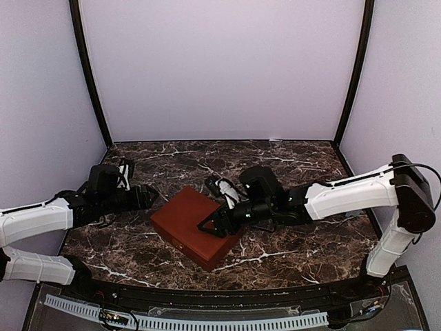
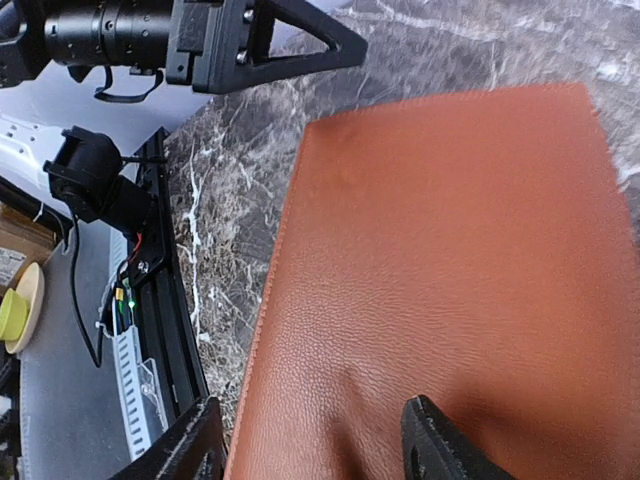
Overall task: Organize the mixed jewelry
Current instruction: Press the box lid onto the jewelry box, then reset both arms
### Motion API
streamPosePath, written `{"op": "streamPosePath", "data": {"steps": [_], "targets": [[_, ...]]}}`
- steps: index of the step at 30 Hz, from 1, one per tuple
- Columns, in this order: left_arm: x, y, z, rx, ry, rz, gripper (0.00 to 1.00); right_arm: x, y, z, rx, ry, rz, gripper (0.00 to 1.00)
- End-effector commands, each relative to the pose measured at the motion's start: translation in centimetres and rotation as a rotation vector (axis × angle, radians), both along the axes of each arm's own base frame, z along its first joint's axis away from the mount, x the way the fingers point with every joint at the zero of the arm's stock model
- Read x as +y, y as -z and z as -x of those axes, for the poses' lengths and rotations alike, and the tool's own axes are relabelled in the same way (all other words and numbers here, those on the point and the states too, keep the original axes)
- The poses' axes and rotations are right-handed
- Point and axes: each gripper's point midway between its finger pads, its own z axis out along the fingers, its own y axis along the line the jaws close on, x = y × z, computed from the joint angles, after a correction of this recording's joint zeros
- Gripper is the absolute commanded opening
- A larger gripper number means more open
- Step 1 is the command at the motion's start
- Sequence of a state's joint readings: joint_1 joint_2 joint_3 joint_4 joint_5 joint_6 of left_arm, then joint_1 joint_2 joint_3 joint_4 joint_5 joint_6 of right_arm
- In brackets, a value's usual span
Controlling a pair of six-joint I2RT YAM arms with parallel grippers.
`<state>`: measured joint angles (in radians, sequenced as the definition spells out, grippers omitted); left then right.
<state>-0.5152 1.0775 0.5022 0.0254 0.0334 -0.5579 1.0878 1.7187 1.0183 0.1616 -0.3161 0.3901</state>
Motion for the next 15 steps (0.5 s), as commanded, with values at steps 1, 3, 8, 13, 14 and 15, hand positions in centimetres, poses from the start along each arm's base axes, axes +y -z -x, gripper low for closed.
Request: {"op": "streamPosePath", "data": {"steps": [1,3,8,13,14,15], "targets": [[1.2,-6.4,-2.6,-0.262,-0.015,-0.099,0.8,-3.0,-5.3,-3.9,-0.131,0.177,-0.072,0.71],[0.6,-8.0,-3.9,-0.314,0.01,-0.079,0.83,-5.0,-7.0,-6.5,-0.152,0.268,-0.111,0.78],[-1.4,-8.6,-8.2,-0.333,0.085,-0.012,0.86,-11.0,-9.3,-12.7,-0.19,0.47,-0.165,0.85],[0.8,-6.5,-13.7,-0.346,0.064,0.001,0.87,-20.2,-8.5,-18.4,-0.281,0.724,-0.081,0.9],[2.0,-6.9,-14.7,-0.372,0.045,-0.002,0.88,-22.5,-8.2,-19.3,-0.287,0.773,-0.069,0.9],[2.7,-6.4,-15.1,-0.37,0.032,-0.007,0.9,-24.8,-8.1,-20.1,-0.292,0.821,-0.063,0.91]]}}
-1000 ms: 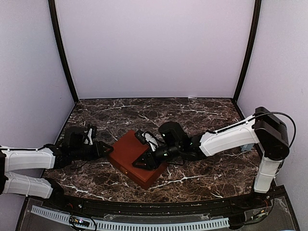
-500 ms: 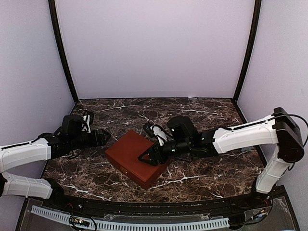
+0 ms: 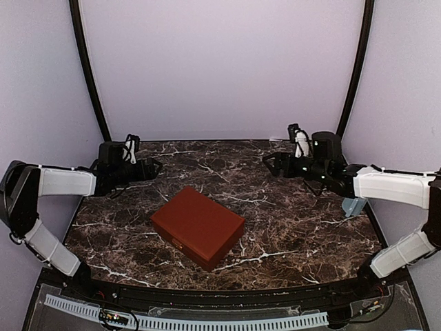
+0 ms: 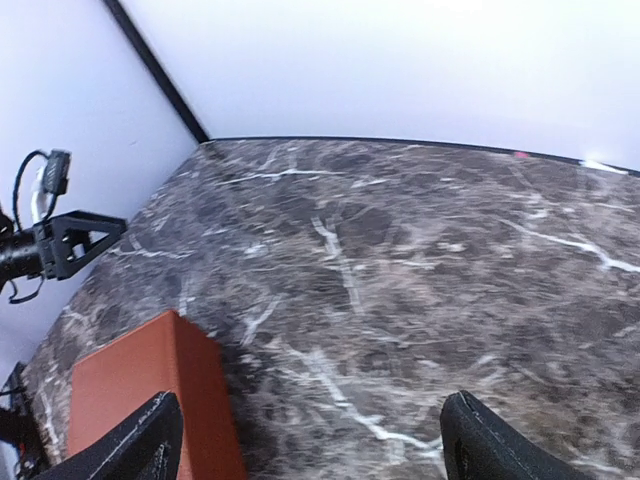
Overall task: Organize the mixed jewelry
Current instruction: Reset both arms
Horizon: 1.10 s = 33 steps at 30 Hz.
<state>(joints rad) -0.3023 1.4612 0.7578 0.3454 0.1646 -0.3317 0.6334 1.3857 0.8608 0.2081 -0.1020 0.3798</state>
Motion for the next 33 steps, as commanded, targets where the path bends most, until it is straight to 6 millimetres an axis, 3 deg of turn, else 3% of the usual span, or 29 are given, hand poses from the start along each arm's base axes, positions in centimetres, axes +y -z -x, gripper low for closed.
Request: {"op": "streamPosePath", "data": {"steps": [1,4,5,6,7,8,9,10,12,13,16,18,23,33], "targets": [[3.4,-2.4,-3.4,-0.144,-0.02,0.017,0.91,-9.5,0.7,-3.7,-0.039,0.235,0.036,0.92],[7.8,-2.9,-3.7,-0.182,-0.142,0.02,0.93,-16.2,2.1,-4.8,-0.02,0.353,0.026,0.93],[10.3,-2.5,-3.5,-0.186,-0.209,0.017,0.93,-18.2,2.5,-4.9,-0.016,0.393,0.022,0.93],[11.9,-3.3,-3.1,-0.21,-0.254,0.027,0.94,-20.2,2.9,-4.9,-0.014,0.43,0.018,0.93],[14.6,-2.5,-2.5,-0.205,-0.332,0.015,0.94,-22.0,3.3,-4.8,-0.015,0.469,0.016,0.93],[15.7,-3.3,-1.9,-0.234,-0.366,0.005,0.95,-23.4,3.5,-4.6,-0.019,0.503,0.009,0.93],[17.6,-2.4,-1.1,-0.228,-0.438,-0.028,0.96,-25.9,3.7,-4.4,-0.03,0.571,0.0,0.93],[18.3,-3.1,-0.5,-0.259,-0.46,-0.072,0.96,-27.3,3.6,-4.1,-0.05,0.614,-0.015,0.93],[19.9,-1.7,1.4,-0.253,-0.532,-0.157,0.97,-29.5,3.3,-3.1,-0.11,0.694,-0.02,0.94],[20.5,-2.1,1.9,-0.28,-0.567,-0.179,0.97,-30.4,3.1,-2.5,-0.15,0.736,-0.007,0.94],[20.9,-0.6,3.5,-0.289,-0.582,-0.235,0.96,-32.1,3.3,-0.9,-0.23,0.828,0.051,0.94],[20.4,-0.5,3.6,-0.322,-0.557,-0.245,0.97,-32.9,3.1,-0.3,-0.26,0.873,0.079,0.95],[19.0,2.0,3.1,-0.304,-0.469,-0.369,0.96,-33.8,3.9,0.6,-0.295,0.925,0.111,0.97],[18.9,1.6,3.3,-0.349,-0.488,-0.391,0.96,-33.8,4.3,1.3,-0.385,0.928,0.134,0.97]]}}
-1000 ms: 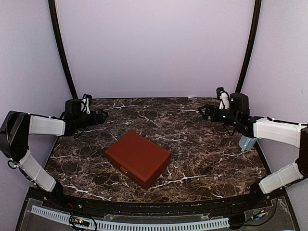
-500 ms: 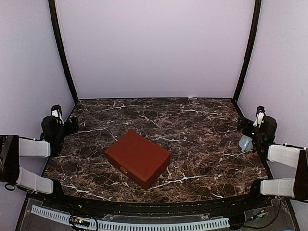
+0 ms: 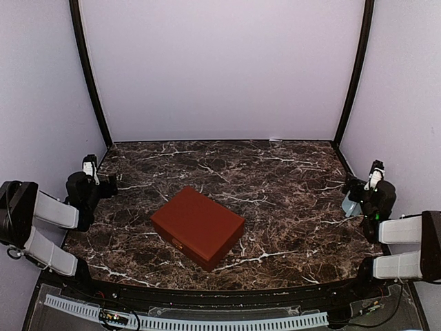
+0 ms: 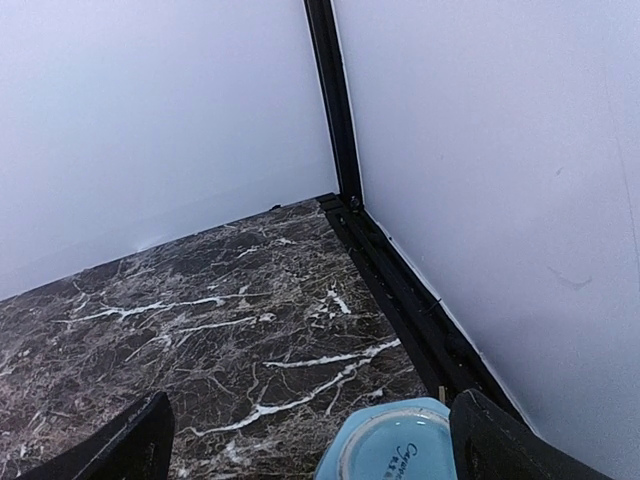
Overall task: Organize the mixed jewelry
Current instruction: Reset both arms
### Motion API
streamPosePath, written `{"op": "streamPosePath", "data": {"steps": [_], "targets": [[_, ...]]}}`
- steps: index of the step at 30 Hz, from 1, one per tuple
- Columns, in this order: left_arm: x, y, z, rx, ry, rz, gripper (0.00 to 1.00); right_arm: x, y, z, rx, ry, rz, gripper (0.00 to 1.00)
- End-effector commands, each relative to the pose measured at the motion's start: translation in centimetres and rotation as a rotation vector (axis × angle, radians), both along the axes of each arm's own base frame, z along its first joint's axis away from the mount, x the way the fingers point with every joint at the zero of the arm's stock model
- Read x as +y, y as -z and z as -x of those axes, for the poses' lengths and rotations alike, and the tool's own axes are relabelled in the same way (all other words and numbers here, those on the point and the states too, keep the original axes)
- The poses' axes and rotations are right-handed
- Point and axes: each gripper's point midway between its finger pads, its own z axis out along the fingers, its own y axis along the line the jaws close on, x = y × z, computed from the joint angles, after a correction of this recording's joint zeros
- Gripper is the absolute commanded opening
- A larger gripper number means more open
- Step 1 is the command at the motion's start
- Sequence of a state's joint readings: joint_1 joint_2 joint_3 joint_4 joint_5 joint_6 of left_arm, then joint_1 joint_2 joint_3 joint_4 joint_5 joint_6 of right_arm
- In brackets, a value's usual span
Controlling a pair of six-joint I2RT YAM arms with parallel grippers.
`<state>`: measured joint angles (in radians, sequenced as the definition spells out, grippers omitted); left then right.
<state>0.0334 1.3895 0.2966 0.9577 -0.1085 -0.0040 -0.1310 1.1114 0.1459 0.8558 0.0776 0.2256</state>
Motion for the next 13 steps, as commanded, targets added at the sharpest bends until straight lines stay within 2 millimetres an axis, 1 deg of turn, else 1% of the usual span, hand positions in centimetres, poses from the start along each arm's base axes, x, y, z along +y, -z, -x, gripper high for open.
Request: {"op": "streamPosePath", "data": {"steps": [1,9,13], "targets": [[0.1,-1.5,0.2,-0.068,-0.008,-0.036,0.96,-0.5,-2.7,-0.1,-0.113,0.027,0.044,0.97],[0.2,-1.4,-0.1,-0.06,-0.011,-0.039,0.96,-0.1,-2.3,-0.4,-0.105,0.029,0.069,0.97],[0.3,-1.6,0.0,-0.072,-0.02,-0.037,0.96,0.5,-2.2,-0.7,-0.1,0.019,0.096,0.97]]}}
